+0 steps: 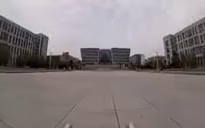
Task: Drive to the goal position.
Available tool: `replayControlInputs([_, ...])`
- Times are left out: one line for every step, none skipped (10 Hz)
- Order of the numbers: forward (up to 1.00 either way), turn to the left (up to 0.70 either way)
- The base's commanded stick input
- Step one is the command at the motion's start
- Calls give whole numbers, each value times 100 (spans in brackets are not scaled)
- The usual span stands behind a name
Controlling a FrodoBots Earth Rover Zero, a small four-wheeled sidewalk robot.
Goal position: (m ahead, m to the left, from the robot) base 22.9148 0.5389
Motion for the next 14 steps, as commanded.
replayControlInputs([85,24])
replayControlInputs([85,27])
replayControlInputs([85,26])
replayControlInputs([85,19])
replayControlInputs([85,5])
replayControlInputs([85,0])
replayControlInputs([85,0])
replayControlInputs([85,0])
replayControlInputs([85,0])
replayControlInputs([85,2])
replayControlInputs([85,9])
replayControlInputs([85,21])
replayControlInputs([85,23])
replayControlInputs([85,14])
